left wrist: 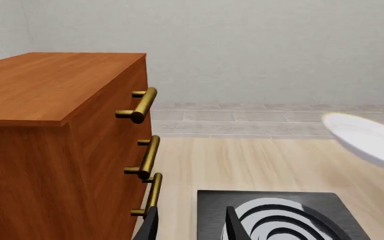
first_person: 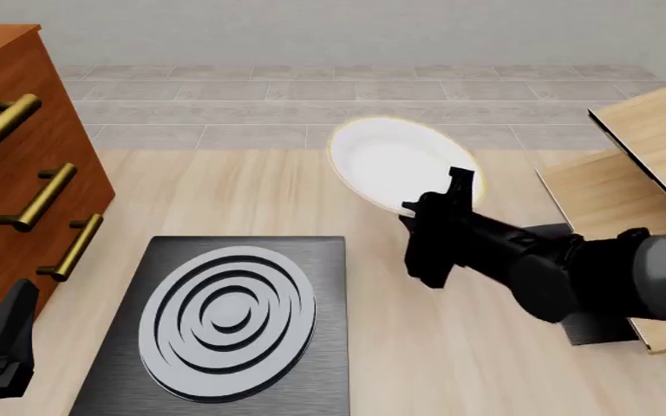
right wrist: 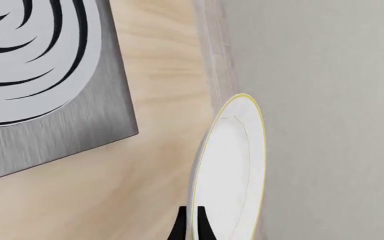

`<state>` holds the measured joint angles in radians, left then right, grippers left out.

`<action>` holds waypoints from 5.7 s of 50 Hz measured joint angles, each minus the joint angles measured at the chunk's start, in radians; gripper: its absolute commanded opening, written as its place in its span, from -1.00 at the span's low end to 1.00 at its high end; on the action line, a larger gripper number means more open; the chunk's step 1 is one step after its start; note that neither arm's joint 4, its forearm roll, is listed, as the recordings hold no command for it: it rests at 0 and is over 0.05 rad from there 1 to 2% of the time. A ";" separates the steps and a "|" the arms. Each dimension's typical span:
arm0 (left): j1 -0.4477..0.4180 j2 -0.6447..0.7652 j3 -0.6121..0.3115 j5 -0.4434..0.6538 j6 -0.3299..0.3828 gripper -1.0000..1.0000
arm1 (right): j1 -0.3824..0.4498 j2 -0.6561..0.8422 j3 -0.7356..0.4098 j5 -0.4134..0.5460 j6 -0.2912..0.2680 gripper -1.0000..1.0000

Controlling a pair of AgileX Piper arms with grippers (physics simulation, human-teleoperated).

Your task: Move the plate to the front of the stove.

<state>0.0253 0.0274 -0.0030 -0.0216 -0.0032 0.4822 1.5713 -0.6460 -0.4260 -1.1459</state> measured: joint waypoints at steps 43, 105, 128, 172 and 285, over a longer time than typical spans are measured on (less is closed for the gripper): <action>0.000 -0.007 -0.001 0.007 0.000 1.00 | 0.008 0.319 -0.407 0.141 -0.017 -1.00; 0.000 -0.009 -0.002 0.010 0.001 1.00 | 0.075 0.578 -0.779 0.325 0.005 -1.00; 0.000 -0.012 -0.002 0.008 0.005 1.00 | 0.082 0.608 -0.821 0.343 0.010 -1.00; -0.001 -0.018 0.000 0.010 0.012 1.00 | 0.135 0.831 -1.266 0.686 0.024 -1.00; -0.001 -0.011 0.000 0.004 0.011 1.00 | 0.042 0.559 -0.866 0.425 0.014 1.00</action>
<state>0.0247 0.0167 -0.0030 -0.0173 0.0082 0.5246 2.1305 -1.5121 -0.0009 -1.1315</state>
